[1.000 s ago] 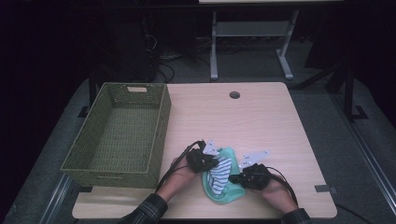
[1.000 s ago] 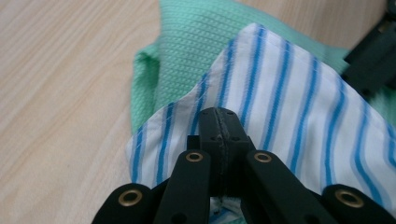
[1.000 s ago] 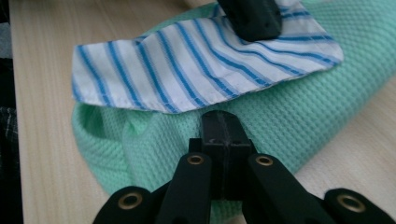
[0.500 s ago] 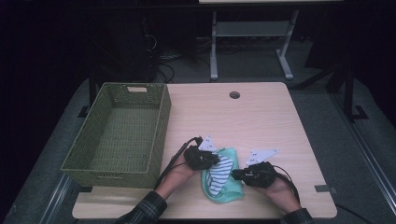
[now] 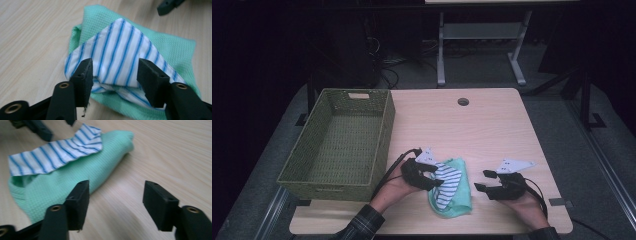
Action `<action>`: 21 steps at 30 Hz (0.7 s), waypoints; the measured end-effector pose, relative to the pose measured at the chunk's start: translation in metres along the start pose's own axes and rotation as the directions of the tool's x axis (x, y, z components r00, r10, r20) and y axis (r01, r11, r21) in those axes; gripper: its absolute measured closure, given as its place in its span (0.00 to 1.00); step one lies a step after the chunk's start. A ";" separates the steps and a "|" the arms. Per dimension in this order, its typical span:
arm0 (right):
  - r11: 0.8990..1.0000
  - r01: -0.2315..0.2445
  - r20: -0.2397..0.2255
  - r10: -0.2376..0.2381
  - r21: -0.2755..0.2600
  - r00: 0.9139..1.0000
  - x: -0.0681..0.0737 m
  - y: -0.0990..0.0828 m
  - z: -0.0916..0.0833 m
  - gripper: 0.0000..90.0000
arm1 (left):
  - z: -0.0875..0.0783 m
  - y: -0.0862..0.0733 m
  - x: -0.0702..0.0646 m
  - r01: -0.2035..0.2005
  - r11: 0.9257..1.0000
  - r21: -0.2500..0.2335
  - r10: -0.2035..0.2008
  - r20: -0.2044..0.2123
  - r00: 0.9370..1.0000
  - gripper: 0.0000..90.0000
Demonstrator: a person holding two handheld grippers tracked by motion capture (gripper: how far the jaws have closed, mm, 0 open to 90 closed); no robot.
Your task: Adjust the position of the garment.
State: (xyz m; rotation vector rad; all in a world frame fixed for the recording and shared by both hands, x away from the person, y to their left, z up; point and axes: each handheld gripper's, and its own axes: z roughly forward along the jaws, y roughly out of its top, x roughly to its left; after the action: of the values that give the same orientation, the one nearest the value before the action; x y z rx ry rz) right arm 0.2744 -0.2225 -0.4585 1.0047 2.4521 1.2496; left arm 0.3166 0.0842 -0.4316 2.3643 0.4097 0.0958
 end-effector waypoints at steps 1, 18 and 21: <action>1.000 -0.010 0.013 0.010 0.002 1.000 -0.002 -0.002 -0.001 0.35 | -0.001 -0.001 -0.001 -0.010 1.000 0.005 0.010 0.003 1.000 0.46; 0.996 -0.056 0.141 0.046 0.064 0.989 -0.024 -0.023 0.002 0.18 | 0.013 -0.004 -0.015 -0.125 0.985 0.120 0.122 0.033 0.992 0.22; 0.997 -0.037 0.152 0.026 0.070 0.988 -0.022 -0.023 0.004 0.17 | 0.015 -0.002 -0.015 -0.138 0.984 0.117 0.133 0.044 0.990 0.20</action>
State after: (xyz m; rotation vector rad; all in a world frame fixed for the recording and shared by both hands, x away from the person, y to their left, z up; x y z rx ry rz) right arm 0.2813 -0.2441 -0.4817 1.1177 2.3891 1.0589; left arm 0.3045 0.0706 -0.4432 2.5077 0.2428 0.0940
